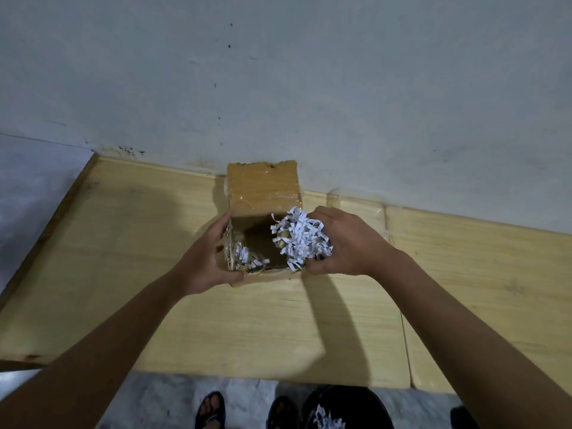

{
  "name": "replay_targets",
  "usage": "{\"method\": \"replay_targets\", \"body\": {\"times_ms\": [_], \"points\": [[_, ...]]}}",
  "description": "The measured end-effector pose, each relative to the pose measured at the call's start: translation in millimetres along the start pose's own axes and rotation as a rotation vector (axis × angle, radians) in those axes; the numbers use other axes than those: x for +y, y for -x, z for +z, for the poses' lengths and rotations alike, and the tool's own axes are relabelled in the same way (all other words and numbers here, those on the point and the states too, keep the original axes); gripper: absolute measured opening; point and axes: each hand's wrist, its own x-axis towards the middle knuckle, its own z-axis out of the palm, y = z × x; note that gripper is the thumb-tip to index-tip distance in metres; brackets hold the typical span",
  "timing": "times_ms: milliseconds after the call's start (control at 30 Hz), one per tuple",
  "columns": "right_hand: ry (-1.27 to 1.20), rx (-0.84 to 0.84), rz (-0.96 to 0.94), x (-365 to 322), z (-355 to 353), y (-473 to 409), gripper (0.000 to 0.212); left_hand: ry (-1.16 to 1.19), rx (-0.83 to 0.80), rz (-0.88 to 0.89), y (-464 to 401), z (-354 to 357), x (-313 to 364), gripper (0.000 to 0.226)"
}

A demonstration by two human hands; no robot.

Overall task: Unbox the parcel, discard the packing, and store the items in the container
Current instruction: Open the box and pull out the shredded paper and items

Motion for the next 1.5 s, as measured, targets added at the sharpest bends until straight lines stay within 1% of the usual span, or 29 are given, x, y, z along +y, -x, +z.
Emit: {"method": "replay_targets", "body": {"times_ms": [100,200,300,367,467,600,700,900,967,1033,1100,1133,1233,1300,1333,1400,1500], "points": [[-0.01,-0.019,0.095,20.3,-0.2,27.7,0.046,-0.019,-0.004,0.034,-7.1,-4.3,0.1,0.137],[-0.028,-0.045,0.198,39.1,11.3,50.3,0.043,0.033,-0.008,0.007,-14.1,-5.1,3.9,0.135],[-0.063,-0.075,0.278,52.3,35.7,63.7,0.052,0.049,-0.01,-0.035,-19.7,0.2,6.0,0.132],[-0.08,-0.11,0.313,56.7,53.5,66.6,0.059,0.052,-0.006,-0.076,-21.9,4.1,9.2,0.135],[-0.092,-0.17,0.349,58.1,75.1,67.2,0.063,0.053,-0.006,-0.102,-23.8,7.2,9.5,0.137],[-0.05,-0.179,0.279,57.9,96.0,67.8,0.064,0.058,0.005,-0.118,-23.6,11.2,15.4,0.137],[-0.09,-0.143,0.231,59.5,98.0,68.2,0.067,0.062,0.006,-0.107,-23.5,11.0,14.9,0.135],[-0.144,-0.12,0.235,58.8,79.3,72.1,0.086,0.051,-0.023,-0.076,-22.6,6.4,15.7,0.126],[-0.156,-0.112,0.236,55.8,70.1,74.6,0.088,0.06,-0.021,-0.073,-22.9,7.0,18.4,0.124],[-0.189,-0.086,0.252,52.2,61.7,78.6,0.083,0.065,-0.012,-0.071,-23.1,7.4,18.6,0.122],[-0.223,-0.025,0.278,49.1,55.9,82.7,0.075,0.075,-0.007,-0.067,-23.4,8.2,15.2,0.123],[-0.24,0.023,0.288,47.5,53.9,84.1,0.068,0.082,-0.008,-0.071,-23.3,8.6,14.2,0.124],[-0.296,0.206,0.278,46.0,53.1,85.4,0.034,0.107,-0.017,-0.077,-23.5,9.2,13.3,0.129],[-0.325,0.3,0.288,46.2,55.3,83.2,0.018,0.11,-0.022,-0.083,-22.8,8.6,13.3,0.129],[-0.351,0.323,0.314,46.0,56.2,81.9,0.014,0.109,-0.02,-0.087,-22.5,7.8,13.2,0.129],[-0.41,0.355,0.358,44.6,57.3,79.0,0.015,0.101,-0.011,-0.097,-22.6,7.3,11.5,0.128],[-0.476,0.404,0.358,36.9,56.3,68.0,0.015,0.086,-0.013,-0.116,-22.1,7.3,10.5,0.131]]}}
